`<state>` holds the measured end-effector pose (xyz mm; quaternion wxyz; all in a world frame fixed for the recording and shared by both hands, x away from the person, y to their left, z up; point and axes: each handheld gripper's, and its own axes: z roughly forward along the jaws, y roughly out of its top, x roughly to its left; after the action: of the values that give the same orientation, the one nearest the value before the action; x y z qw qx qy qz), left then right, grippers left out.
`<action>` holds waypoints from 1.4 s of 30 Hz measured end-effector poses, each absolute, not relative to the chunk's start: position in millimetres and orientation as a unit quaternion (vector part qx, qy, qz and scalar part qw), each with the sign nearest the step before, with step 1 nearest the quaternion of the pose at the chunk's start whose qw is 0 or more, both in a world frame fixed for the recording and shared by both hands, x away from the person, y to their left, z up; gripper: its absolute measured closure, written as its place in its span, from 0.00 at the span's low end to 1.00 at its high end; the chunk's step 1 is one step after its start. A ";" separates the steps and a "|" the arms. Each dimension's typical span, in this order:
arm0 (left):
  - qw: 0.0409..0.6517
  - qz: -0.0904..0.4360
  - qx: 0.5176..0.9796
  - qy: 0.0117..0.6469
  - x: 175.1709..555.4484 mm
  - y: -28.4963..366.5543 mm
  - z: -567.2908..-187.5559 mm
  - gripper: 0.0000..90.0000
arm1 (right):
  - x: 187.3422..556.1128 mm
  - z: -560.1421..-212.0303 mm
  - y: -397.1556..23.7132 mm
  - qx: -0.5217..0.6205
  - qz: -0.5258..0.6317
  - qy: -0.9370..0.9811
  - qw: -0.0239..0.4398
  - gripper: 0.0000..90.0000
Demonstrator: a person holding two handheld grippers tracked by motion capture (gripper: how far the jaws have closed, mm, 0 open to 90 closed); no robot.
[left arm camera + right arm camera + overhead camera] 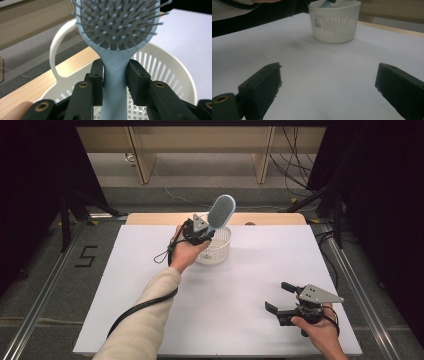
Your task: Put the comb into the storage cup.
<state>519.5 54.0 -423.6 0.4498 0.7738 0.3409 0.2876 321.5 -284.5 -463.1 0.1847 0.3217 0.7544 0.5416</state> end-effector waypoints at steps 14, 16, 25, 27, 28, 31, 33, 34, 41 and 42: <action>0.427 0.283 0.785 0.347 511.2 58.7 -414.1 0.44 | 321.4 -463.2 -283.9 0.322 0.541 0.754 0.185 0.08; 0.429 0.284 0.786 0.342 508.7 59.7 -410.6 0.41 | 321.3 -463.2 -283.8 0.322 0.541 0.755 0.185 0.08; 0.416 0.278 0.780 0.375 501.2 70.0 -402.1 0.17 | 321.4 -463.2 -283.6 0.322 0.541 0.755 0.185 0.08; 0.412 0.275 0.783 0.377 499.8 73.0 -401.7 0.16 | 321.3 -463.1 -283.8 0.322 0.540 0.756 0.185 0.08; 0.411 0.274 0.783 0.379 499.2 73.9 -401.6 0.14 | 321.4 -463.2 -283.7 0.322 0.540 0.755 0.186 0.08; 0.409 0.265 0.784 0.385 497.0 78.2 -400.8 0.08 | 321.2 -463.2 -283.6 0.323 0.540 0.755 0.184 0.08; 0.410 0.266 0.782 0.387 495.3 81.5 -399.8 0.07 | 321.3 -463.3 -283.5 0.323 0.541 0.754 0.185 0.08; 0.409 0.267 0.782 0.388 494.7 83.4 -399.6 0.06 | 321.4 -463.3 -283.6 0.322 0.540 0.755 0.186 0.08; 0.402 0.267 0.781 0.397 490.3 97.7 -399.5 0.00 | 321.3 -463.2 -283.6 0.323 0.540 0.755 0.186 0.08; 0.402 0.264 0.781 0.398 489.6 98.8 -399.6 0.00 | 321.5 -463.3 -283.6 0.323 0.540 0.755 0.186 0.08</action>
<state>489.6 98.8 -399.6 0.4024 0.7813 0.3975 0.2640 321.5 -283.6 -463.3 0.1860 0.3230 0.7545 0.5402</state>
